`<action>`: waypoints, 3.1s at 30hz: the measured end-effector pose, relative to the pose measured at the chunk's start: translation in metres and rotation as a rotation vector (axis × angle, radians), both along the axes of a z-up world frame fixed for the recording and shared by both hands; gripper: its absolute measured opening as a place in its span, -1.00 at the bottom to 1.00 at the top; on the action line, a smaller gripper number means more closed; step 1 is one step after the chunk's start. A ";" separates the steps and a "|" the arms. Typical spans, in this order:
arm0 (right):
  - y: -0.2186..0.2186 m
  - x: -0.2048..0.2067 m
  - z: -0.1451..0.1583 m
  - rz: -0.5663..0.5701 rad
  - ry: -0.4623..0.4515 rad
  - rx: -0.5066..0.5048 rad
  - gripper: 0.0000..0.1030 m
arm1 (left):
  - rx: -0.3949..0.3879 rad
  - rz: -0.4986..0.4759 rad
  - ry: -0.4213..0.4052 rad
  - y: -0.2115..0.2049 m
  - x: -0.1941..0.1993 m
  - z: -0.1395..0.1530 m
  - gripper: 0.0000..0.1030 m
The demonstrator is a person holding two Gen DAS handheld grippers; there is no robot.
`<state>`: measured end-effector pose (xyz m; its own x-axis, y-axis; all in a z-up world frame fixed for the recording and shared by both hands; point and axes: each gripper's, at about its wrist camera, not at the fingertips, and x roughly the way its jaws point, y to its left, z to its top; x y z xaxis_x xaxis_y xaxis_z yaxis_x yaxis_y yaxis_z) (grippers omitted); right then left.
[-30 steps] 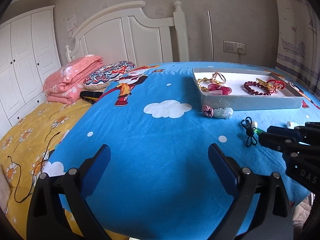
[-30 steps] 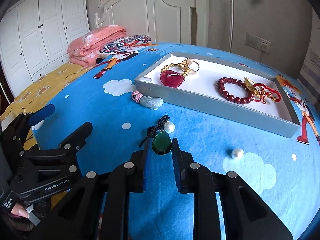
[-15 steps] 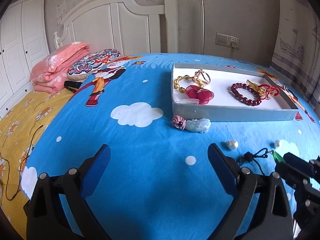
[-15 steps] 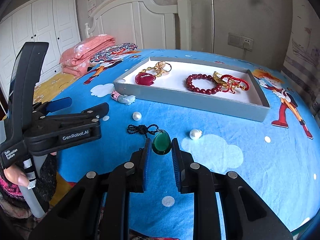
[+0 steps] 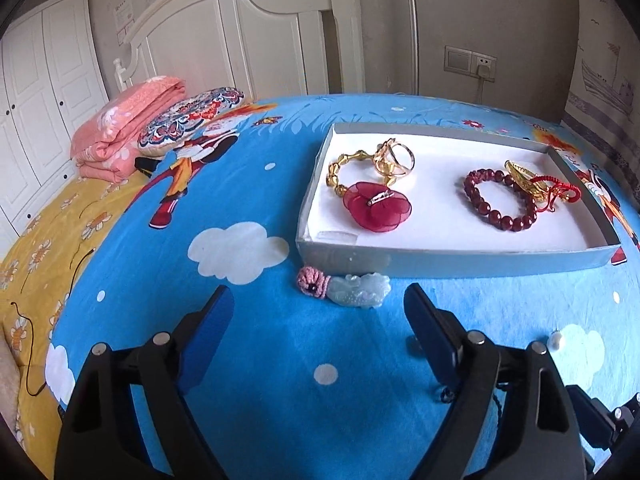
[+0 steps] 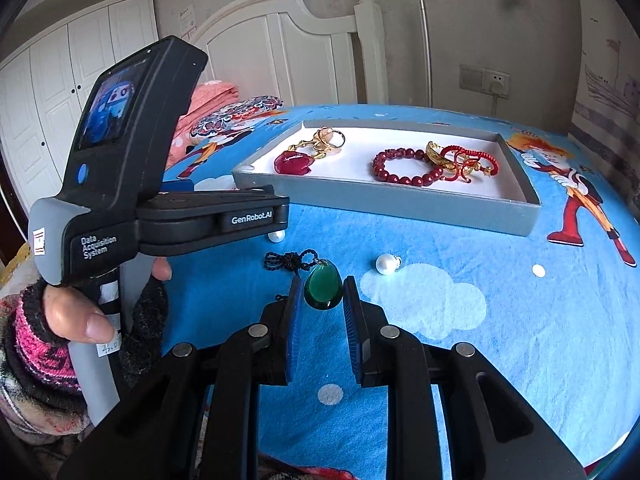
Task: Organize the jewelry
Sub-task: 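Grasp the pale jade carving with pink knot using the left tool, then carry both pendants over the tray and open both tools inside it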
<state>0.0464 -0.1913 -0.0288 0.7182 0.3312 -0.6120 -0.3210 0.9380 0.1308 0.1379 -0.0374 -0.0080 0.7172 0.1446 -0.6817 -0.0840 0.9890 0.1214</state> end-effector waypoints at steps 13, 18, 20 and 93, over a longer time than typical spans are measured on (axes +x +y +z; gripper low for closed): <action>-0.001 -0.002 0.001 0.002 -0.002 0.004 -0.59 | -0.008 0.023 0.108 0.005 0.028 -0.012 0.41; 0.004 -0.002 0.000 0.010 0.003 -0.003 -0.59 | -0.001 0.026 0.087 0.022 0.000 -0.013 0.27; 0.009 -0.002 0.000 0.020 0.001 -0.006 -0.59 | 0.022 0.040 0.042 0.035 -0.018 -0.015 0.28; -0.027 0.040 0.075 -0.196 -0.276 -0.089 -0.59 | -0.062 -0.257 -0.299 -0.047 -0.058 0.055 -0.61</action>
<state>0.0861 -0.2179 0.0462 0.9055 0.1243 -0.4058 -0.1453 0.9892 -0.0214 0.0796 -0.0841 0.0466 0.8930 -0.1001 -0.4388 0.1443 0.9872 0.0685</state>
